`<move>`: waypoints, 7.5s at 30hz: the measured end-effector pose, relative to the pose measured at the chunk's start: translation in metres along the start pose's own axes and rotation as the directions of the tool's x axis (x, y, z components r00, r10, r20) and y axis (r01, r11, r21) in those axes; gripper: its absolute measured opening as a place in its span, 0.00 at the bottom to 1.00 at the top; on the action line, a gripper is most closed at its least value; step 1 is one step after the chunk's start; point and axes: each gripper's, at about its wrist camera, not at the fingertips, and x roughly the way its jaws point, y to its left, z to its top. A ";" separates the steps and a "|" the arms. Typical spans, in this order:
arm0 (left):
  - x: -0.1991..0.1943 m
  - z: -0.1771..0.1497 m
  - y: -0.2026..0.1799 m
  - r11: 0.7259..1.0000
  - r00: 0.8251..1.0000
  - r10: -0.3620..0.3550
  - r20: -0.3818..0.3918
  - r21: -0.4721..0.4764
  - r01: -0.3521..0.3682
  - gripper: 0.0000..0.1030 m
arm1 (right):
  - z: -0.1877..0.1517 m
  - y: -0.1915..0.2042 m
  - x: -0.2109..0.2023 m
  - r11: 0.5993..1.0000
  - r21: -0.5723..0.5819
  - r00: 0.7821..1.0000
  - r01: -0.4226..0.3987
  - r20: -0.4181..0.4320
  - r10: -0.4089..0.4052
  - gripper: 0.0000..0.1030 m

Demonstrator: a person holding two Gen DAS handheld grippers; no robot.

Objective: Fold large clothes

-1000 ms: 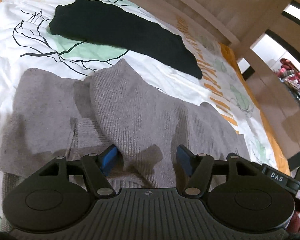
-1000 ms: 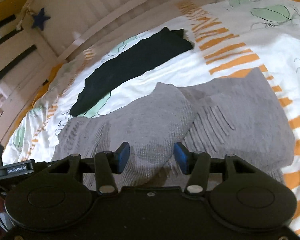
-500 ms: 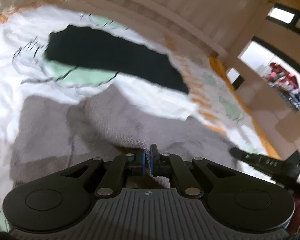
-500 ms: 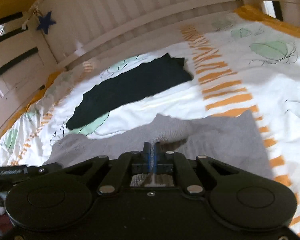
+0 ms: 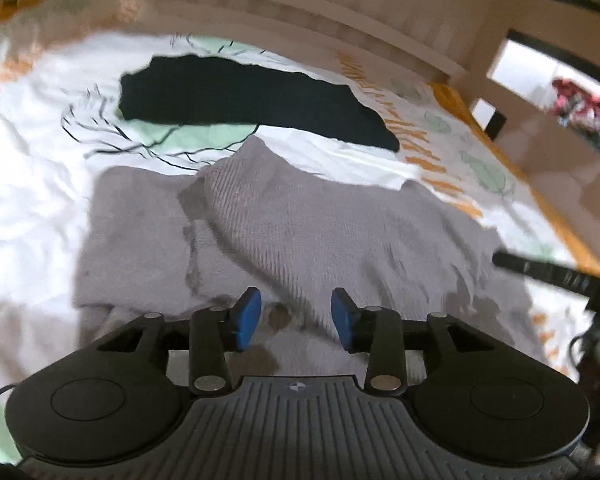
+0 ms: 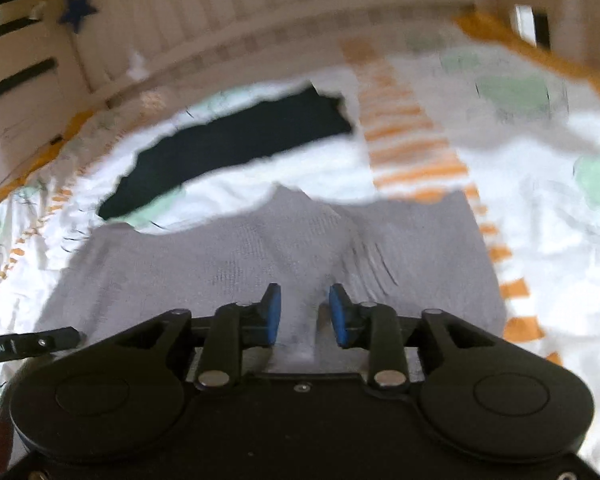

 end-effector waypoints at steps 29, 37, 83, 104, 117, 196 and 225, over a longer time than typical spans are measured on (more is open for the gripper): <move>-0.105 -0.054 -0.017 0.999 0.999 0.029 -0.028 0.047 -0.028 0.71 | -0.046 0.030 -0.080 0.994 0.025 0.990 -0.105 -0.096 0.107 0.91; -0.135 -0.082 -0.018 0.999 0.997 0.011 -0.078 0.040 -0.008 0.78 | -0.071 0.000 -0.147 0.993 0.115 0.991 -0.016 -0.129 0.031 0.98; -0.152 -0.148 0.013 0.988 0.984 -0.090 -0.151 -0.139 0.069 0.11 | -0.148 -0.040 -0.202 0.965 0.247 0.963 -0.087 -0.226 0.145 0.16; -0.151 -0.021 0.070 0.922 0.964 -0.149 0.221 -0.320 0.216 0.10 | -0.027 -0.070 -0.158 0.863 0.378 0.942 -0.335 0.128 0.310 0.16; -0.051 0.042 0.092 0.930 0.982 -0.039 0.185 -0.351 0.103 0.10 | 0.034 -0.075 -0.029 0.891 0.390 0.973 -0.231 0.084 0.216 0.16; -0.034 -0.037 0.070 0.975 0.977 0.188 -0.097 -0.100 -0.197 0.98 | -0.055 -0.100 -0.043 0.929 0.360 0.989 -0.082 -0.083 0.120 0.99; -0.057 -0.008 0.079 0.978 0.996 -0.074 -0.057 -0.200 0.061 0.12 | -0.048 -0.098 -0.046 0.874 0.448 0.970 -0.190 -0.051 0.237 0.22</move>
